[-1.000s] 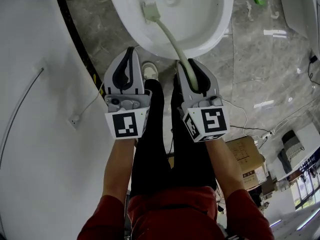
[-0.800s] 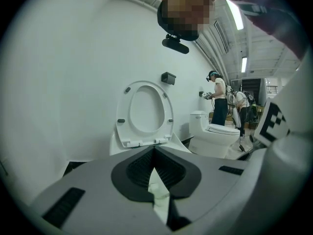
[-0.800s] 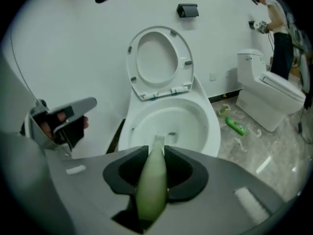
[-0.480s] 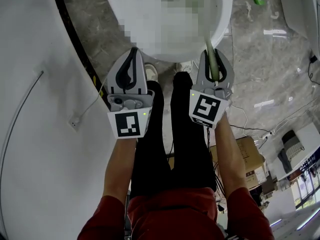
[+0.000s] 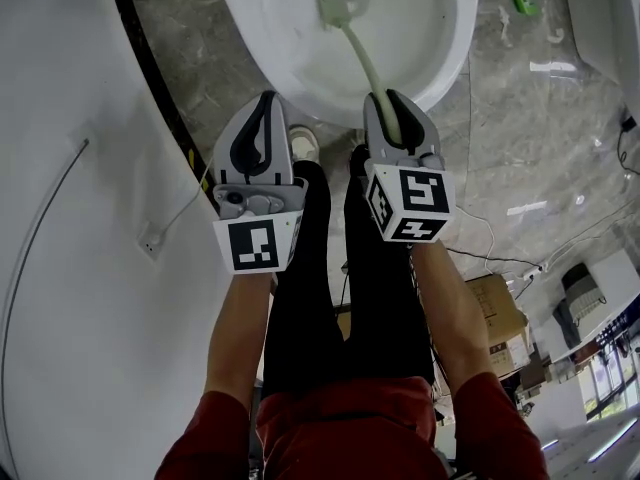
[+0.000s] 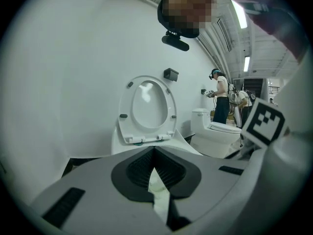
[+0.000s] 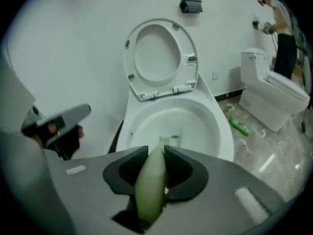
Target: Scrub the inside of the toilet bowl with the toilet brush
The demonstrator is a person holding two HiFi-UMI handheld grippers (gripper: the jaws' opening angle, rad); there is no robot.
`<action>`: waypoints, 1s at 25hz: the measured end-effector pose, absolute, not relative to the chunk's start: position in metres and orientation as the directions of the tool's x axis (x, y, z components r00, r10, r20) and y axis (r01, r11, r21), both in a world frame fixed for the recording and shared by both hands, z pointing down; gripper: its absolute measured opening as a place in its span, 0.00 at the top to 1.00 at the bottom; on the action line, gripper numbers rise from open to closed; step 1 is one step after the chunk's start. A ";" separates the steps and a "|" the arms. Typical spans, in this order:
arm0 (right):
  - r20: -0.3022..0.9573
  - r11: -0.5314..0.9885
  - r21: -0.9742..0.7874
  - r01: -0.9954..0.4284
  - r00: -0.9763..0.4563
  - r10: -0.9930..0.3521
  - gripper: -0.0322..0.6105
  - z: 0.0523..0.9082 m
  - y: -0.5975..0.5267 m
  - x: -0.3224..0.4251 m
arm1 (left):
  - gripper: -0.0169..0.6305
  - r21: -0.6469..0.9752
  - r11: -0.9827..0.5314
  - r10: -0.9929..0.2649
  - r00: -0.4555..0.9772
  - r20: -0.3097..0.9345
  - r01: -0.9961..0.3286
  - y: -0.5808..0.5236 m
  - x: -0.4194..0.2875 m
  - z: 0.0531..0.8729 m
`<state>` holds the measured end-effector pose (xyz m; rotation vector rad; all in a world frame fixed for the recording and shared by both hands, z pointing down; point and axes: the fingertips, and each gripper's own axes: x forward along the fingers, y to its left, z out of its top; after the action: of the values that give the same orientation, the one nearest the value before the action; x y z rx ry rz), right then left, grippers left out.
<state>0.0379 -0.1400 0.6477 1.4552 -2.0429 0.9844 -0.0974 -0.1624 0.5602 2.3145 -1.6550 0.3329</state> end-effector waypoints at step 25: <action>0.661 0.436 0.438 -0.786 -0.047 -0.749 0.78 0.630 -0.162 0.087 | 0.96 0.098 -0.289 -0.885 0.305 0.351 -0.952 -0.172 -0.105 0.567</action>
<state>0.0874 -0.1618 0.6301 1.3169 -1.7953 0.0529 -0.1054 -0.1723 0.5667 2.2886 -1.6655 0.3311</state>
